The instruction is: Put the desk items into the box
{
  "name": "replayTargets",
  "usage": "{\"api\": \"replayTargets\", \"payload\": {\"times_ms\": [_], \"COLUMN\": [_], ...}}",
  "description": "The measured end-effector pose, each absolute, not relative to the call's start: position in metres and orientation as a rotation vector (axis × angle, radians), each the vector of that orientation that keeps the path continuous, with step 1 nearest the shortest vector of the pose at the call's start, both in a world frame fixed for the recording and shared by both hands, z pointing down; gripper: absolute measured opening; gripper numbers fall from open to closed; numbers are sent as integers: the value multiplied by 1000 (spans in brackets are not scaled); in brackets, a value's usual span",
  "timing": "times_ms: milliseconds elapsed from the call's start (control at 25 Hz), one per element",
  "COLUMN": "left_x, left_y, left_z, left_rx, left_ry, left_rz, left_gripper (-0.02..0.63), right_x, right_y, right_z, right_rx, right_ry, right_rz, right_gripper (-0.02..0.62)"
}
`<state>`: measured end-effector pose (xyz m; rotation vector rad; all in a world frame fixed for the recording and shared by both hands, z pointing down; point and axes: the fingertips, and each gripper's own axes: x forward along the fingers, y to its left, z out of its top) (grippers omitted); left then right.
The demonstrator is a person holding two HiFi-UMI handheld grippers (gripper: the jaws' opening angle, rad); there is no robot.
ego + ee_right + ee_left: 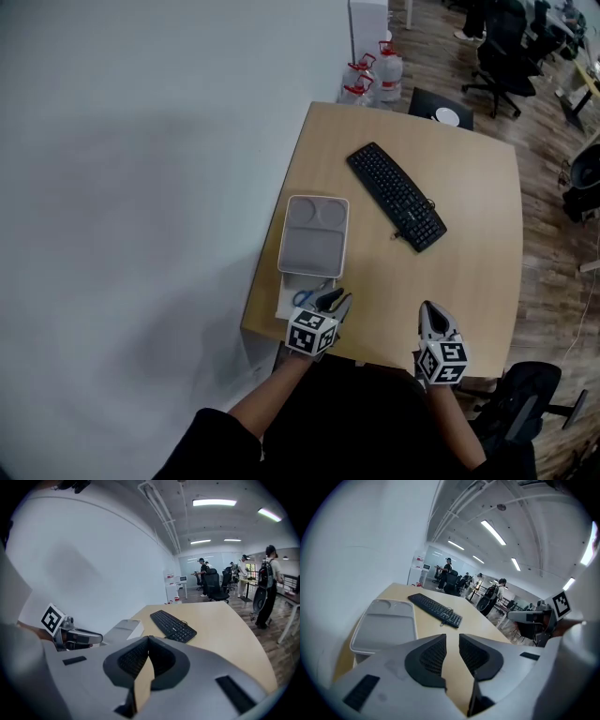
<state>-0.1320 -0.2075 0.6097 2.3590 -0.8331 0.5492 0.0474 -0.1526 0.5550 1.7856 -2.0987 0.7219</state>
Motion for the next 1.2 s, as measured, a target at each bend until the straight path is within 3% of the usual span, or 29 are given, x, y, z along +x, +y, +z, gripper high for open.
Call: {"api": "replayTargets", "payload": {"times_ms": [360,640,1200], "left_x": [-46,14,79], "left_y": [-185,-180,-192], "left_z": [542,493,479], "left_rx": [2405,2479,2525], "left_ry": [-905,-1019,-1101], "left_rz": [349,262,261], "left_gripper": [34,29,29], "right_x": [132,188,262], "right_y": [-132,-124,-128], "right_z": [499,477,449], "right_rx": [1892,1916,1981], "right_ry": [-2148,-2163,-2124], "right_rz": [597,542,376], "right_gripper": [60,60,60]}}
